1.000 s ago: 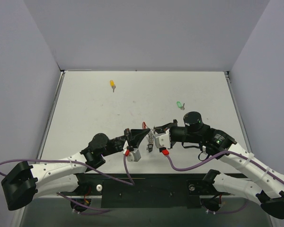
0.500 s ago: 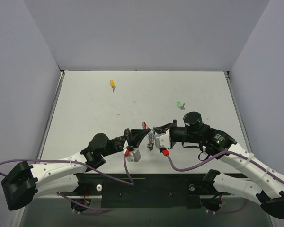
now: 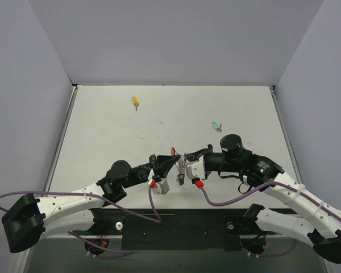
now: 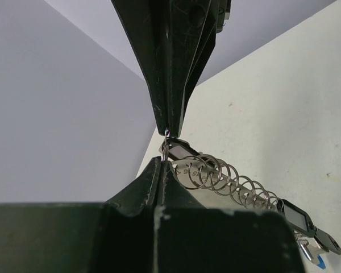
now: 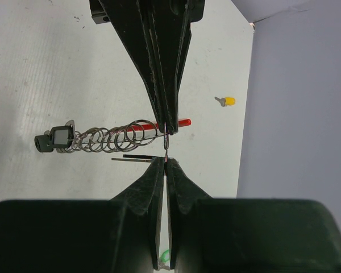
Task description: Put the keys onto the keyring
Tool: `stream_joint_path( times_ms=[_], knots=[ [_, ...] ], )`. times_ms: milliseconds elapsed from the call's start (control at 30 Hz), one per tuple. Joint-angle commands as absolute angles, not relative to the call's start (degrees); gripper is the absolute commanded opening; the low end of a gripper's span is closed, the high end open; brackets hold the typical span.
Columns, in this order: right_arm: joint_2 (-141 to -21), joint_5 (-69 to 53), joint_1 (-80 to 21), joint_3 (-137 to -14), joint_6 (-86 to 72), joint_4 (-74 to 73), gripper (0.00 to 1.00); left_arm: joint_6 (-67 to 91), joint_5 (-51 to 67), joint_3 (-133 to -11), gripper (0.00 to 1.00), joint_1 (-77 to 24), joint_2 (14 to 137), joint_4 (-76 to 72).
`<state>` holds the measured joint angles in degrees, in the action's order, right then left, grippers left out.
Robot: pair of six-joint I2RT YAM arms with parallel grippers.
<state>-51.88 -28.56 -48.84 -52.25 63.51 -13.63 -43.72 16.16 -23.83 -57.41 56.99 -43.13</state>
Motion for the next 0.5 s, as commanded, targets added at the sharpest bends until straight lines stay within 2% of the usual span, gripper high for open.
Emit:
stream_joint_path(
  times_ms=[0, 467],
  knots=[
    [-51.50, -31.29, -49.48, -52.56, 64.07, -13.45, 0.00, -43.07, 15.47, -24.35, 0.00, -57.75, 56.69, -47.64],
    [-51.94, -32.17, -49.92, -52.65, 64.07, -12.83, 0.00, -42.54, 16.52, -24.35, 0.00, -57.83, 56.69, -47.55]
  ],
)
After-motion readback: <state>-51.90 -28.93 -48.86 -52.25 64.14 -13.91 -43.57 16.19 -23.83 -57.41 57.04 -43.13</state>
